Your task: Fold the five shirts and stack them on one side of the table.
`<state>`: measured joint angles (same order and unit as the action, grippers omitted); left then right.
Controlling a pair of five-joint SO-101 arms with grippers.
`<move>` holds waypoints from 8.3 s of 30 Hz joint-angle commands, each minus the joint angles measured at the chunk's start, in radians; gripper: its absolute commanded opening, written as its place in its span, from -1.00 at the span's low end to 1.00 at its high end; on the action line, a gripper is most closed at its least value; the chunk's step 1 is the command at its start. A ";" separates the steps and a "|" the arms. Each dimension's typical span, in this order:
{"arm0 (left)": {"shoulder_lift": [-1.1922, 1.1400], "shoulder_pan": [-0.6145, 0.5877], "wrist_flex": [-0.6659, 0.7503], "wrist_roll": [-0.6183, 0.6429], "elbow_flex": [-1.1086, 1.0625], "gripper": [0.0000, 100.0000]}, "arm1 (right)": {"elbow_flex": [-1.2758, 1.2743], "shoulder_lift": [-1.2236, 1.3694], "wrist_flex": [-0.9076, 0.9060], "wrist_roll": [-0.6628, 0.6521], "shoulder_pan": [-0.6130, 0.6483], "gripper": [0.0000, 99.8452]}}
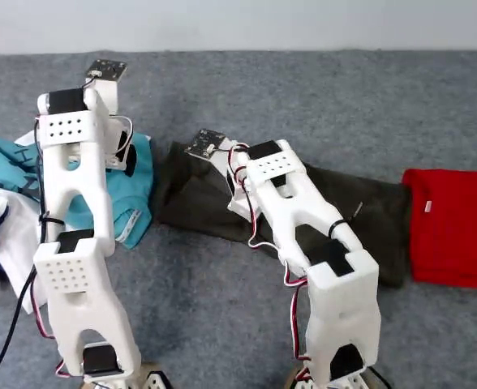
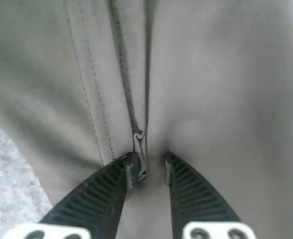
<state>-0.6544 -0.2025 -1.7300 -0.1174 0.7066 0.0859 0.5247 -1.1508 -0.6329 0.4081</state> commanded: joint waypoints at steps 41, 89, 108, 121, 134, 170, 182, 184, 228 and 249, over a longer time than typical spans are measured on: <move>0.077 0.364 -0.025 0.002 -0.277 -0.70 | -0.483 -0.486 -0.209 0.063 -0.831 -0.78; 0.077 0.354 -0.023 0.002 -0.305 -0.70 | -0.480 -0.262 -0.015 0.068 -0.657 -0.88; 0.077 0.354 -0.023 0.002 -0.305 -0.70 | -0.416 -0.302 -0.094 0.094 -0.631 -0.98; 0.077 0.354 -0.025 0.002 -0.305 -0.70 | -0.072 -0.476 -0.320 0.092 -0.684 -0.98; 0.077 0.353 -0.025 0.002 -0.305 -0.70 | -0.054 -0.556 -0.340 -0.054 -0.980 -0.98; 0.157 -0.048 -0.025 0.003 -0.288 -0.70 | -0.020 -0.533 -0.340 0.213 -0.202 -0.98; 0.137 -0.044 -0.025 0.003 -0.289 -0.70 | -0.015 -0.401 -0.168 0.215 0.071 -0.98; 0.137 -0.044 -0.025 0.003 -0.289 -0.70 | -0.011 -0.371 -0.124 0.215 0.094 -0.98; 0.137 -0.043 -0.023 -0.032 -0.289 -0.70 | 0.365 -0.179 -0.380 0.149 -0.065 -0.57; 0.135 -0.043 -0.021 -0.032 -0.289 -0.70 | 0.270 0.024 -0.061 0.147 -0.002 -0.58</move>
<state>-0.5562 -0.2455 -1.7315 -0.1389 0.3982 0.3529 0.5017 -1.3088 -0.4795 0.3851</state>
